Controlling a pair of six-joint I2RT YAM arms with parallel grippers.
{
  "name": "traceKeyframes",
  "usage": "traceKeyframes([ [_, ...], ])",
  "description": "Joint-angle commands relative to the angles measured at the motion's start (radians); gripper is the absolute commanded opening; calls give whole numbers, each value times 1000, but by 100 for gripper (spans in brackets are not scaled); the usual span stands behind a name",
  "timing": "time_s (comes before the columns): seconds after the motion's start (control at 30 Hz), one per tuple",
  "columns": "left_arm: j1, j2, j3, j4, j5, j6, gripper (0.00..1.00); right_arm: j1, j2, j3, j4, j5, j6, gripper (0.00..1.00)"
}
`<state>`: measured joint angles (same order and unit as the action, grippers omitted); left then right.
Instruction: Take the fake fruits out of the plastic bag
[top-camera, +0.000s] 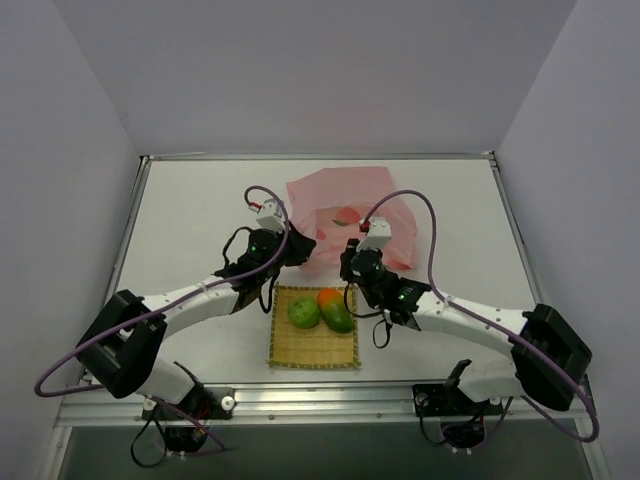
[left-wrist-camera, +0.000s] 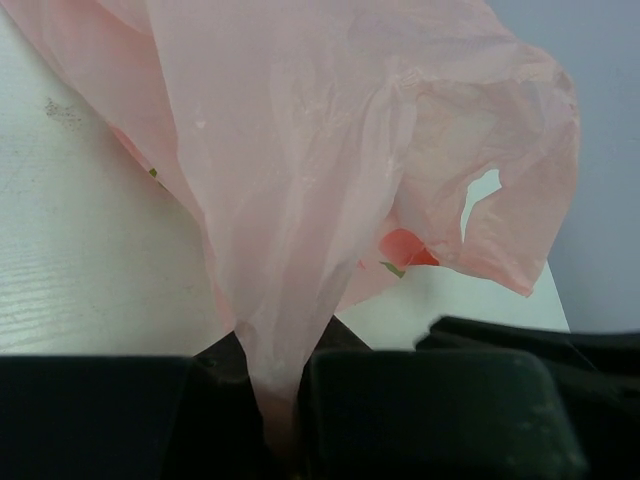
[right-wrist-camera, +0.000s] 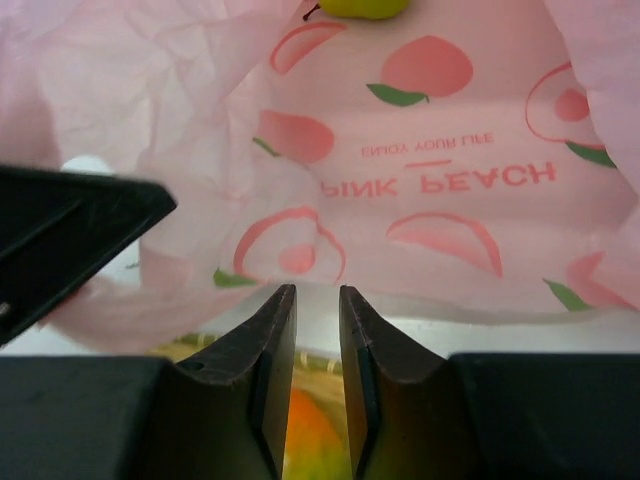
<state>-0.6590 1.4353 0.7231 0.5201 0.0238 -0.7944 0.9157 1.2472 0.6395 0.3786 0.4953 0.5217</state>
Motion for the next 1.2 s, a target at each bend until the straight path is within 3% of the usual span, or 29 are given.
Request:
traceKeyframes([
  [0.0,-7,-58,25,32,22,-5,2,-83,124,71,186,-82,-48,20],
  [0.23,-24,-124,36,-18,54,6,3,-196,363,135,452,-109,-65,25],
  [0.33,-27,-138,26,-31,53,12,2,-242,458,172,549,-97,-48,39],
  [0.43,-25,-127,12,-42,47,15,2,-291,575,264,571,-121,-8,61],
  [0.47,-25,-122,12,-45,47,15,2,-297,602,317,568,-126,-3,74],
  [0.57,-25,-107,13,-49,48,20,2,-310,696,385,559,-167,21,90],
  [0.67,-25,-90,15,-48,48,20,2,-311,756,436,583,-198,49,100],
  [1.17,-28,-65,-83,-8,64,-49,2,-336,1067,819,450,-176,93,100],
])
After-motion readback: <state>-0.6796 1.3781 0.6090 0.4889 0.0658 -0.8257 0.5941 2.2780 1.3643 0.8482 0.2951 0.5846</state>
